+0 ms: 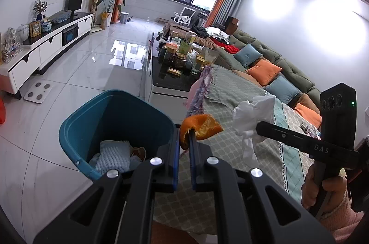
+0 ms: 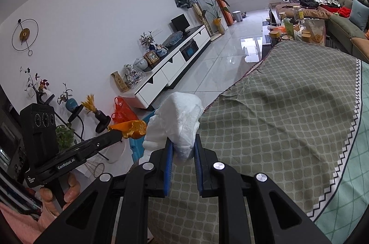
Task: Collect trash
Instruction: 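Hold the orange peel and tissue over the teal bin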
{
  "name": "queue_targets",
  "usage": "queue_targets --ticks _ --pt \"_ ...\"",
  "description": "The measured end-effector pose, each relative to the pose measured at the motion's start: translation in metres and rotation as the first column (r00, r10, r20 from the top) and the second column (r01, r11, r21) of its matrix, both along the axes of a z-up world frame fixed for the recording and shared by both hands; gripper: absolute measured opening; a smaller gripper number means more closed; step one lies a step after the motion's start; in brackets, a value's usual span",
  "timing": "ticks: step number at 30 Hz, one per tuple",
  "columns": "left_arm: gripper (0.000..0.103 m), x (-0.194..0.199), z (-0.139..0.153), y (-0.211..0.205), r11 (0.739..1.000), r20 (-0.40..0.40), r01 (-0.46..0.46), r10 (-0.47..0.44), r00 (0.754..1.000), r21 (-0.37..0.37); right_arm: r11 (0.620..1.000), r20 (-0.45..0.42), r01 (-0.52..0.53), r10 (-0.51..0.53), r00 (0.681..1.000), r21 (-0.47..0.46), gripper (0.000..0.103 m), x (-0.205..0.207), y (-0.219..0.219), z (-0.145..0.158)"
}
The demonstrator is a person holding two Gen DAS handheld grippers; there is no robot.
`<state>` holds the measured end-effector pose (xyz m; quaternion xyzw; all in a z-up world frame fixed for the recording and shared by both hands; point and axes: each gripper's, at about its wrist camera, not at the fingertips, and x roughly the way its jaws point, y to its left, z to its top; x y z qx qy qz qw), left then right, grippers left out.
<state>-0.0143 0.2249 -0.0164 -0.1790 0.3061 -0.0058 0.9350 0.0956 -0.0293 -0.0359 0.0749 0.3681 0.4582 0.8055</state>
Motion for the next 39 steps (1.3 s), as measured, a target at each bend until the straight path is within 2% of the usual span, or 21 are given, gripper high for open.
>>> queue_targets --ticks 19,39 --pt "0.009 -0.004 0.0 0.015 0.997 0.001 -0.071 0.071 0.997 0.007 0.999 0.018 -0.045 0.045 0.999 -0.014 0.017 0.004 0.027 0.002" --pt "0.009 -0.01 -0.003 0.016 0.995 -0.006 -0.098 0.098 0.995 0.014 0.997 0.012 -0.077 0.077 0.997 -0.029 0.017 0.009 0.045 -0.003"
